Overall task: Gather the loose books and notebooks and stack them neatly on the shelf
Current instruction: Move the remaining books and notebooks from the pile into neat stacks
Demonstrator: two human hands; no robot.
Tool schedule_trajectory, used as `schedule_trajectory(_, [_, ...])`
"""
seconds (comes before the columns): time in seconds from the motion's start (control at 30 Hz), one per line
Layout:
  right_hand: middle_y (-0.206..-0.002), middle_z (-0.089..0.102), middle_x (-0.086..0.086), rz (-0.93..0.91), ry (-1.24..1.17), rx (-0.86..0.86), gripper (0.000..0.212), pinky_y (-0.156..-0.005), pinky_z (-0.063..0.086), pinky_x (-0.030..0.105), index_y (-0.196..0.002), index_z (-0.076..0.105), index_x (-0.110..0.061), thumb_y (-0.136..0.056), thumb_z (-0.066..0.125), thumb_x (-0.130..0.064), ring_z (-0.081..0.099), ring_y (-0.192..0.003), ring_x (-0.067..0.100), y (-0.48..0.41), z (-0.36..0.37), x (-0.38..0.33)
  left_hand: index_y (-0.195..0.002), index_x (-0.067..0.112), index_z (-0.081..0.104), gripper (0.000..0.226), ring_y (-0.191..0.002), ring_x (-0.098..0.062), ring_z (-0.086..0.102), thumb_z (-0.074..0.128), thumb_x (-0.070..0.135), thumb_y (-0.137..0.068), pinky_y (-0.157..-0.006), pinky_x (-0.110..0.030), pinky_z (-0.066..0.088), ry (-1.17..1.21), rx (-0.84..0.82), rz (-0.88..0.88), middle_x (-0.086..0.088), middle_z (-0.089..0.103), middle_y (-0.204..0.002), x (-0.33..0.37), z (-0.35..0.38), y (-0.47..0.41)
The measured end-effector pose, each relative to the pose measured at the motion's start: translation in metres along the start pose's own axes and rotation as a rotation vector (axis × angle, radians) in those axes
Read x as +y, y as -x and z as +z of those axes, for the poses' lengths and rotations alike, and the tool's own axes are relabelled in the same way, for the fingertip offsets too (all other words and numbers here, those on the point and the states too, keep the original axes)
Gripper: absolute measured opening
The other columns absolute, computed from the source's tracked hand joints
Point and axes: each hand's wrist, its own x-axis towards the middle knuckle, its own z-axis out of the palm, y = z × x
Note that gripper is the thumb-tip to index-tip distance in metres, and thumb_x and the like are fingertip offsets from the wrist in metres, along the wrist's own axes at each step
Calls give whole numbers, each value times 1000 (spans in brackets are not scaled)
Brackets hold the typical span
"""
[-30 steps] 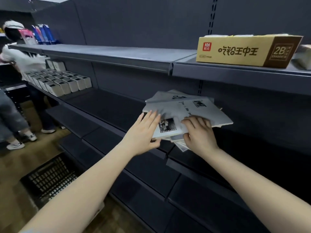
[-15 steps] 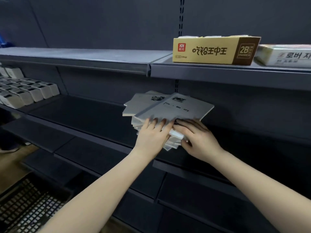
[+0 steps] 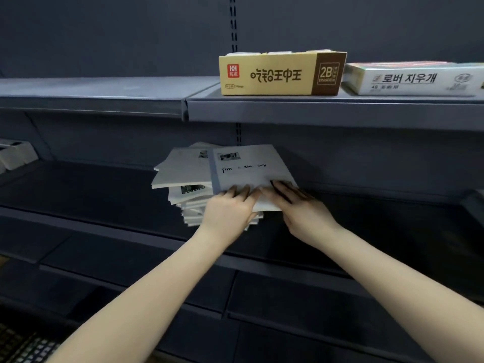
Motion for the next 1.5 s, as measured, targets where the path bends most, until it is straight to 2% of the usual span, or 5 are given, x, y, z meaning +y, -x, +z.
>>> schedule_trajectory(0.27, [-158, 10, 7, -34, -40, -136, 93, -116, 9, 37, -150, 17, -24, -73, 44, 21, 7, -146, 27, 8, -5, 11, -111, 3, 67, 66, -103, -30, 65, 87, 13, -49, -87, -44, 52, 72, -45, -25, -12, 68, -112, 18, 7, 3])
schedule_trajectory(0.7, [-127, 58, 22, 60, 248, 161, 59, -92, 45, 57, -126, 59, -12, -78, 28, 1, 57, -115, 40, 93, -37, 105, -117, 3, 65, 57, -108, -40, 61, 30, -1, -72, -87, -56, 47, 199, -22, 116, -22, 64, -117, 132, 3, -68])
schedule_trajectory(1.07, [-125, 60, 21, 362, 444, 58, 60, -85, 52, 53, -131, 51, -17, -78, 27, -2, 61, -108, 40, 227, -112, 201, -151, 15, -5, 70, -145, -29, -9, 33, -4, -94, -116, -42, -6, 341, -184, 387, -12, -8, -158, 297, -15, -145])
schedule_trajectory(1.3, [-120, 62, 19, 512, 590, 31, 46, -86, 50, 45, -129, 43, -15, -92, 21, 1, 62, -102, 38, 326, -143, 237, -127, 1, 56, 65, -121, -42, 51, 59, -12, -63, -96, -58, 41, 530, -29, 557, -24, 55, -130, 405, -21, -166])
schedule_trajectory(1.5, [-115, 64, 19, 676, 536, -144, 64, -82, 52, 48, -126, 52, -15, -68, 40, 10, 62, -102, 38, 390, -148, 250, -144, 7, 33, 79, -138, -32, 32, 68, -3, -74, -112, -46, 25, 566, -219, 667, -20, 34, -148, 472, -17, -159])
